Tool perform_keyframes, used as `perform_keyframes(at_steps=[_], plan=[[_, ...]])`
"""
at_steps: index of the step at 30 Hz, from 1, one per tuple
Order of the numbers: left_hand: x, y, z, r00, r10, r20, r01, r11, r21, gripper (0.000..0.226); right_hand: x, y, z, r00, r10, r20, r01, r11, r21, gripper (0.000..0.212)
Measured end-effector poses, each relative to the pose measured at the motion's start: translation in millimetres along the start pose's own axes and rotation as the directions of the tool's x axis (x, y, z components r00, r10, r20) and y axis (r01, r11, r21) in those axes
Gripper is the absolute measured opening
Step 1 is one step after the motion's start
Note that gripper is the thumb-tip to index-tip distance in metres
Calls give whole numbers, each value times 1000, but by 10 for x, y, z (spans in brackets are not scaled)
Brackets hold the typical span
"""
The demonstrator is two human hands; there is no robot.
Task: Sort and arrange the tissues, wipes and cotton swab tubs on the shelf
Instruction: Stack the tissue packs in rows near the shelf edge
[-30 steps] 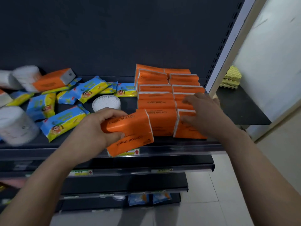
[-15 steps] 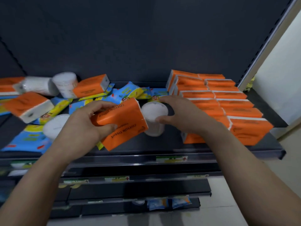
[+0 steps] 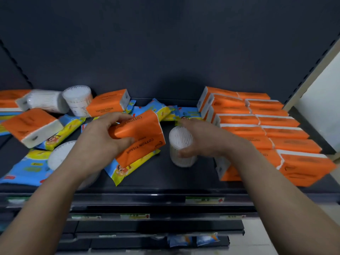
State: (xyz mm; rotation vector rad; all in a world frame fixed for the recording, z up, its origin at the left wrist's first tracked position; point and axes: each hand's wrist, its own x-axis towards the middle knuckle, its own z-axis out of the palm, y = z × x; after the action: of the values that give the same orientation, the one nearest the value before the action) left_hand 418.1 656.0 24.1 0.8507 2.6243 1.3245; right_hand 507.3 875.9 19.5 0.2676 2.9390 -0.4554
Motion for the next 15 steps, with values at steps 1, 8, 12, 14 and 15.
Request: perform_keyframes(at_steps=[1,8,12,14,15], plan=[[36,14,16,1000,-8,3,8,1000,4,43,32,11,-43,1000,-5,-28,4,1000,-12,94],[400,88,324,997,45,55,-49,996,72,42,47,199,-434,980,-33,-197,33,999,-5,93],[672,109,603,984,94,151,-114,985,127,46,6,293,-494,980,-15,-199,12,1000,-15,92],[792,101,678,979,102,178,-129,980,151,47,-6,310,-487,985,5,-172,-7,1000,-9,92],[847,90,676,978,106,178,-133,980,149,45,-3,307,-472,986,16,-163,-17,1000,-2,91]])
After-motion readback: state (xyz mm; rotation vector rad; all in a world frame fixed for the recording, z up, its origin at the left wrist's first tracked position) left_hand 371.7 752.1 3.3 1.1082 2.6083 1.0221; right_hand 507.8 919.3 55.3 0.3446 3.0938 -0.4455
